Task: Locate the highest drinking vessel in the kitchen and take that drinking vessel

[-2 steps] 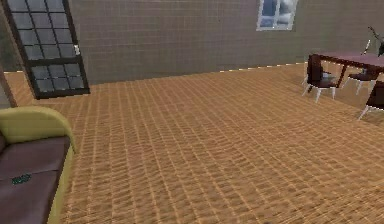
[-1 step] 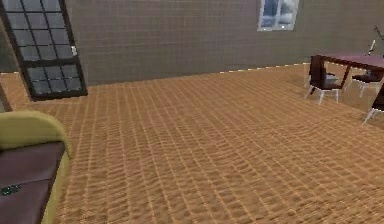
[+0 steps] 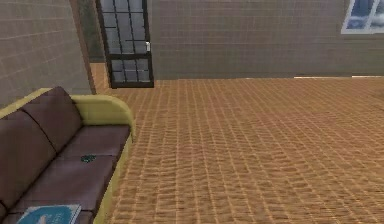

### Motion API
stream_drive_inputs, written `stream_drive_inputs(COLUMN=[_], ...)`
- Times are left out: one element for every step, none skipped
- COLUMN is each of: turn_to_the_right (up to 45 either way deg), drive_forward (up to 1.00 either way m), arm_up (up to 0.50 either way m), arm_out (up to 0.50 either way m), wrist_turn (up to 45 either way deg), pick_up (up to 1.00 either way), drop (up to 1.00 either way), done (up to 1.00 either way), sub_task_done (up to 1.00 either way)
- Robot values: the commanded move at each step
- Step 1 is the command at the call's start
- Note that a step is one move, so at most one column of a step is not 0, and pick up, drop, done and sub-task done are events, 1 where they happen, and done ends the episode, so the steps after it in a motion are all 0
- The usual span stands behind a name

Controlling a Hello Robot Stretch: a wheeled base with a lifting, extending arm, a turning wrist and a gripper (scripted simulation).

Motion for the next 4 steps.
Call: stream_drive_inputs(turn_to_the_right=[-3.0, 0.0, 0.0, 0.0], drive_forward=[0.00, 1.00, 1.00, 0.50], arm_up=[0.00, 0.00, 0.00, 0.00], arm_out=[0.00, 0.00, 0.00, 0.00], wrist_turn=[0.0, 0.0, 0.0, 0.0], pick_up=[0.00, 0.00, 0.00, 0.00], drop=[0.00, 0.00, 0.00, 0.00], done=[0.00, 0.00, 0.00, 0.00], sub_task_done=[0.00, 0.00, 0.00, 0.00])
